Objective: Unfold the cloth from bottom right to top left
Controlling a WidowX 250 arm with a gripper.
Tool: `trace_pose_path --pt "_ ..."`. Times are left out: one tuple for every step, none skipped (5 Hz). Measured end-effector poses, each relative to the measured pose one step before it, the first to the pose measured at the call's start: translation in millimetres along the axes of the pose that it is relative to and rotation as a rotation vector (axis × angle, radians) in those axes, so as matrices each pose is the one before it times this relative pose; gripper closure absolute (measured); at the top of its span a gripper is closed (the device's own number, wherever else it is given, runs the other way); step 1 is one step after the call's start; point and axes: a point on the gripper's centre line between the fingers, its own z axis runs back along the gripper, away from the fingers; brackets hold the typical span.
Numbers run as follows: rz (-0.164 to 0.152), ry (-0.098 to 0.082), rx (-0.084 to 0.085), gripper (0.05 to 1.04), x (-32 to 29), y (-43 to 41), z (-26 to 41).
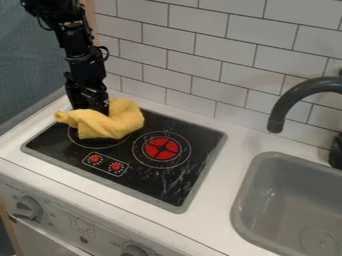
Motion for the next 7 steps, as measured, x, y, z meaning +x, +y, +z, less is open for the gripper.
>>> trace_pose_path --pt "-0.0036 -0.0192 0.0063 0.083 1.46 -3.69 11.7" --pt "-0.0064 -0.0426 0.0158 0.083 3.63 -4.02 19.31" --pt "-0.0127 -0.0617 0.0379 0.083 6.39 -7.33 32.82" --pt "0.0067 -0.0342 0.0266 0.083 1.62 -6.61 28.26" --pt "0.0043 -0.0201 0.0325 0.083 1.52 -6.65 18.63" --pt "-0.0005 -0.0052 0.0021 0.083 1.96 -1.77 2.0" --pt "0.0 0.0 0.0 0.083 0.0 0.0 0.0"
